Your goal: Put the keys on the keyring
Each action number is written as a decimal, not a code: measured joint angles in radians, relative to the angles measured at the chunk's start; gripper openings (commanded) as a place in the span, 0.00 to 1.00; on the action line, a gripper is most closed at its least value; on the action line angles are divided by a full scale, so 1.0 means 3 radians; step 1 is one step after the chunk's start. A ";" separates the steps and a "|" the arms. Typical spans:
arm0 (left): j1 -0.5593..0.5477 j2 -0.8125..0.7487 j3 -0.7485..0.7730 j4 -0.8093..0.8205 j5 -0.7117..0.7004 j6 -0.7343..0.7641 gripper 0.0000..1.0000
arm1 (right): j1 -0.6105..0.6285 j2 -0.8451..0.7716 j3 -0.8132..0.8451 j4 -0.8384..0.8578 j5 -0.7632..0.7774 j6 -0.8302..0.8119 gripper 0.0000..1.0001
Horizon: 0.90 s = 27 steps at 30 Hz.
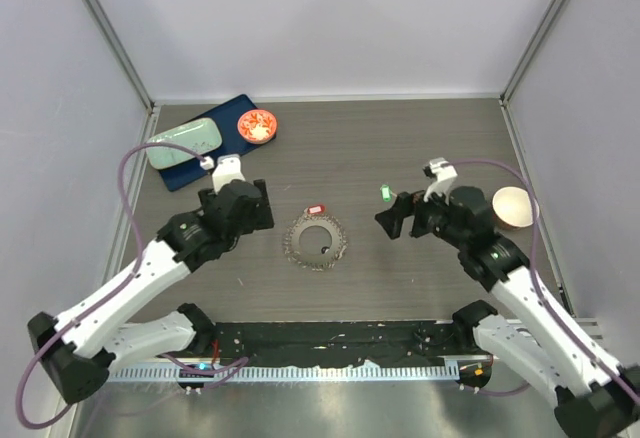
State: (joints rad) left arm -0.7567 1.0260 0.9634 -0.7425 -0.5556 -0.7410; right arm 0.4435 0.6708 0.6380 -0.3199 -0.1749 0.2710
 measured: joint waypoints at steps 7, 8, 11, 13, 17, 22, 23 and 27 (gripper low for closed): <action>0.0053 -0.0702 -0.0009 -0.0294 -0.0233 0.0338 0.96 | 0.0347 0.1286 0.0041 0.0745 -0.0164 -0.0078 0.92; 0.0089 -0.0772 -0.0041 -0.0280 -0.0273 0.0402 0.96 | 0.0465 0.1464 0.0089 0.0799 -0.0131 -0.0126 0.91; 0.0205 -0.0914 -0.0178 -0.0259 -0.0333 0.0514 0.96 | 0.0776 0.2024 0.0340 0.1026 -0.0070 -0.0281 0.83; 0.0332 -0.0975 -0.0276 -0.0234 -0.0328 0.0590 0.97 | 0.0938 0.2388 0.0538 0.1209 -0.0046 -0.0378 0.80; 0.0753 -0.1091 -0.0474 -0.0148 -0.0177 0.0706 0.96 | 0.1157 0.3026 0.0866 0.1539 -0.0023 -0.0537 0.64; 0.1179 -0.1116 -0.0539 -0.0055 0.0131 0.0779 0.96 | 0.1266 0.3578 0.1116 0.1774 -0.0050 -0.0694 0.40; 0.1228 -0.1116 -0.0539 -0.0031 0.0175 0.0788 0.96 | 0.1274 0.3658 0.1138 0.1817 -0.0066 -0.0722 0.37; 0.1361 -0.1116 -0.0539 0.0015 0.0332 0.0832 0.96 | 0.1287 0.3841 0.1156 0.1960 -0.0151 -0.0795 0.34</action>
State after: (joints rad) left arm -0.3485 0.6910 0.8017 -0.7380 -0.4561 -0.4915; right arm 0.8295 1.8233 0.9848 0.2680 -0.2203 0.0326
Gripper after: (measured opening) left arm 0.961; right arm 0.359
